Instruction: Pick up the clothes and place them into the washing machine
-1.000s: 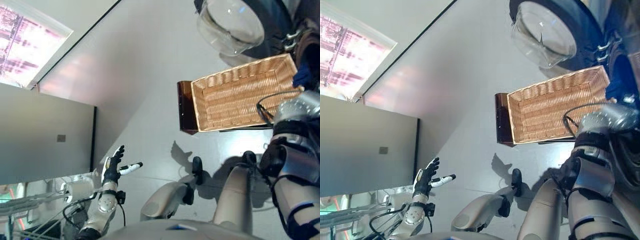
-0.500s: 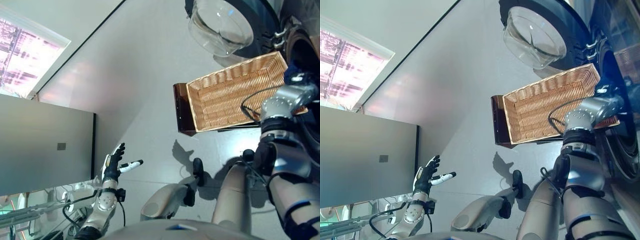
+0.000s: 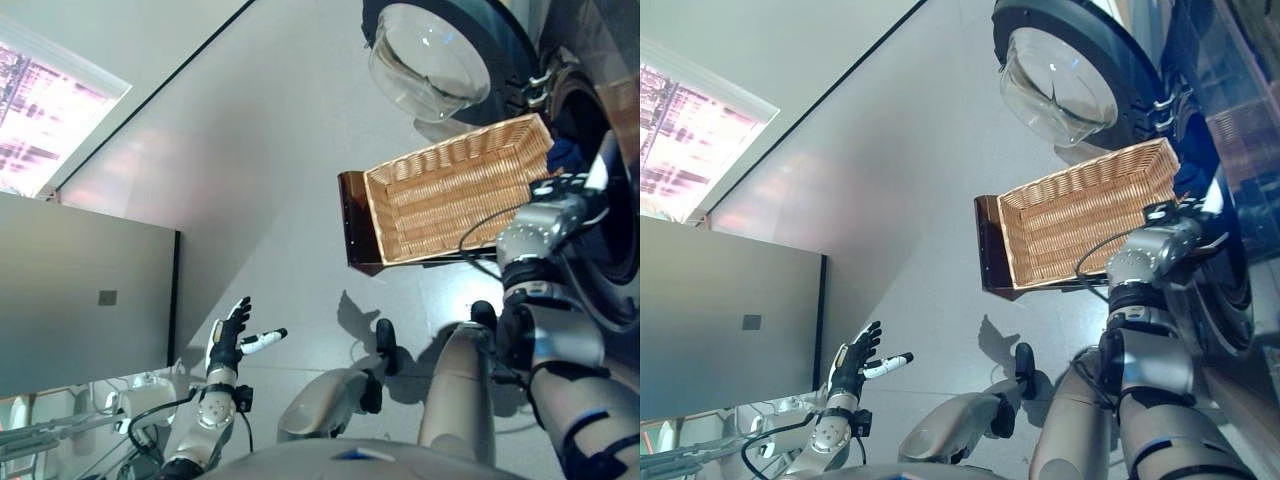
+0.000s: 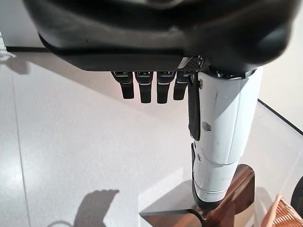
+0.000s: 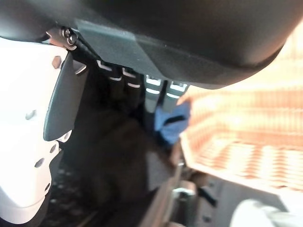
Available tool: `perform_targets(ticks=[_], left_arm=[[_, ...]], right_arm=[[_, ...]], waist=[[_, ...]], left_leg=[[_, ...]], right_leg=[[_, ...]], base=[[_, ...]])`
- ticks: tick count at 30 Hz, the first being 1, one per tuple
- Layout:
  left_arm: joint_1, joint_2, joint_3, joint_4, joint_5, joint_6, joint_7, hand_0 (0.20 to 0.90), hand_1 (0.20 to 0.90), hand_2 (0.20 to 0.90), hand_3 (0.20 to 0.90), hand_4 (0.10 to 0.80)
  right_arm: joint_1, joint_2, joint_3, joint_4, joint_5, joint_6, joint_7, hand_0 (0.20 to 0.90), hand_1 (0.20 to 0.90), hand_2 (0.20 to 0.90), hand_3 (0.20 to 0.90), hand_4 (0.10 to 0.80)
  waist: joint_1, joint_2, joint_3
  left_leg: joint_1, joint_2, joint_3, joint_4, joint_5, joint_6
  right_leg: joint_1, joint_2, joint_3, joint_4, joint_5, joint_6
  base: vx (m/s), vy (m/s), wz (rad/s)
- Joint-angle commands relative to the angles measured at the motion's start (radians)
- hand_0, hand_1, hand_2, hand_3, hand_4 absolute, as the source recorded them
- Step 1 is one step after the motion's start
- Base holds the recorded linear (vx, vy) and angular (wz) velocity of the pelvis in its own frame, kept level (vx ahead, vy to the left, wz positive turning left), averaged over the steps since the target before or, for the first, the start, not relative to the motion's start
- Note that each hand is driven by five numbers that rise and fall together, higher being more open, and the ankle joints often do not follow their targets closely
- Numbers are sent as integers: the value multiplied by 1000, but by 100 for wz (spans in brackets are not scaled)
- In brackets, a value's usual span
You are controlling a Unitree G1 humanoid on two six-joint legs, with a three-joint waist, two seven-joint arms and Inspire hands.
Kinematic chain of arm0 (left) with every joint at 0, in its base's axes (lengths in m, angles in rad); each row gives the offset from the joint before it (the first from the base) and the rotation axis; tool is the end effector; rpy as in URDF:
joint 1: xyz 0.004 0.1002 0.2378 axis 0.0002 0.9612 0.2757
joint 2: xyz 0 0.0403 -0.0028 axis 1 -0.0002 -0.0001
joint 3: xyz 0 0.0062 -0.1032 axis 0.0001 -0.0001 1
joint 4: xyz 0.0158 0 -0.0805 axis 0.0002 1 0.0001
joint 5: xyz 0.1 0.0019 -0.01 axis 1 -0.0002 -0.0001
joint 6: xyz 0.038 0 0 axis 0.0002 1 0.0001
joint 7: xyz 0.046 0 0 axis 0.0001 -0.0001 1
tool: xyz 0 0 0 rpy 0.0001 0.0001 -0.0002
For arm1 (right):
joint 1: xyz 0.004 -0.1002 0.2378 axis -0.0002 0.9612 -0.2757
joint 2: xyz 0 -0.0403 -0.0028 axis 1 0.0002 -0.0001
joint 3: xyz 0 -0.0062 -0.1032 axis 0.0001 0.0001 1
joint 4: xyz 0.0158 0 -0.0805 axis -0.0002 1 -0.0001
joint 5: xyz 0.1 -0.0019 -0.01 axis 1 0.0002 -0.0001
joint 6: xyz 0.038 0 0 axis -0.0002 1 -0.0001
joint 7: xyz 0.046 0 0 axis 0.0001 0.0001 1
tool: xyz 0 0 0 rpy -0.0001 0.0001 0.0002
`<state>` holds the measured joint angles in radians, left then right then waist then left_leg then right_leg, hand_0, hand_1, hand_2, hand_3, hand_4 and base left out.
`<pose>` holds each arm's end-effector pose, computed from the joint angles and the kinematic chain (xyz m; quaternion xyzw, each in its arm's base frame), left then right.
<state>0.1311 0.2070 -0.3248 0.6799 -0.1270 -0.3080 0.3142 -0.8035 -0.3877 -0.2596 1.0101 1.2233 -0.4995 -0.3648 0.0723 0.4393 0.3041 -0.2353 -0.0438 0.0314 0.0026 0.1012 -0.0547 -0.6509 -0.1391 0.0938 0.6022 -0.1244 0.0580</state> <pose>0.1153 0.1656 -0.0789 0.1055 0.2521 0.0554 0.9603 0.3189 -0.2708 0.1140 0.4882 -0.1362 -0.4187 0.7535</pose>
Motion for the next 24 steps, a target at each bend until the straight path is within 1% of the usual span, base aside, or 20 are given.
perform_targets(ticks=[1, 2, 4, 8, 15, 16, 17, 18, 20, 24], left_arm=[[-39, 37, 64, 28, -35, -14, 33, 900, 900, 900, 900, 800], [-37, 38, 65, 28, -35, -14, 33, 900, 900, 900, 900, 800], [-41, 33, 72, 46, -37, -10, 33, 900, 900, 900, 900, 800], [-36, 28, 80, 68, -38, -3, 28, 900, 900, 900, 900, 800], [-43, 19, 92, 92, -28, 7, 31, 900, 900, 900, 900, 800], [-45, 17, 95, 104, -26, 8, 32, 900, 900, 900, 900, 800], [-50, 13, 98, 120, -22, 14, 29, 900, 900, 900, 900, 800], [-49, 12, 98, 121, -22, 13, 29, 900, 900, 900, 900, 800], [-60, 6, 108, 152, -21, 16, 26, 900, 900, 900, 900, 800], [-61, -8, 152, 190, -71, 14, 1, 900, 900, 900, 900, 800]], right_arm=[[9, 50, 97, -16, -60, 0, 68, 900, 900, 900, 900, 800], [12, 53, 97, -19, -60, 0, 67, 900, 900, 900, 900, 800], [56, 101, 108, -26, -55, 6, 78, 900, 900, 900, 900, 800], [111, 148, 124, -21, -47, 20, 94, 900, 900, 900, 900, 800], [202, 188, 134, -21, -38, 35, 112, 900, 900, 900, 900, 800], [223, 188, 139, -24, -49, 39, 111, 900, 900, 900, 900, 800], [263, 183, 148, -15, -77, 55, 108, 900, 900, 900, 900, 800], [265, 183, 148, -15, -78, 56, 107, 900, 900, 900, 900, 800], [307, 179, 171, -8, -129, 82, 98, 900, 900, 900, 900, 800], [451, 194, 215, -19, -223, 133, 122, 900, 900, 900, 900, 800]], waist=[[27, -47, -41], [26, -48, -41], [25, -62, -42], [21, -80, -42], [11, -119, -40], [7, -129, -40], [2, -149, -43], [0, -148, -41], [-8, -176, -47], [-37, -245, -69]], left_leg=[[-31, 2, 6, 144, -110, -46], [-30, 2, 6, 144, -111, -47], [-24, 4, 5, 148, -113, -46], [-14, 9, 4, 148, -114, -46], [6, 16, 3, 148, -117, -46], [12, 18, 2, 149, -118, -46], [24, 23, 0, 148, -120, -46], [28, 23, 0, 146, -120, -46], [43, 27, -1, 141, -123, -47], [82, 38, 1, 131, -128, -45]], right_leg=[[233, 3, -39, -377, 89, 6], [235, 3, -40, -378, 89, 6], [250, 5, -43, -389, 92, 5], [272, 7, -48, -402, 94, 5], [306, 9, -57, -421, 102, 6], [315, 10, -58, -423, 104, 6], [328, 13, -62, -424, 104, 6], [333, 13, -63, -426, 104, 6], [354, 15, -67, -438, 108, 7], [410, 16, -77, -485, 128, 12]], base=[[0, 0, 0], [0, 0, 0], [-4, -6, 2], [-6, -6, 4], [3, -6, -1], [27, -42, 1], [25, -36, 3], [23, -45, 2], [27, -47, 0], [42, -77, 3]])
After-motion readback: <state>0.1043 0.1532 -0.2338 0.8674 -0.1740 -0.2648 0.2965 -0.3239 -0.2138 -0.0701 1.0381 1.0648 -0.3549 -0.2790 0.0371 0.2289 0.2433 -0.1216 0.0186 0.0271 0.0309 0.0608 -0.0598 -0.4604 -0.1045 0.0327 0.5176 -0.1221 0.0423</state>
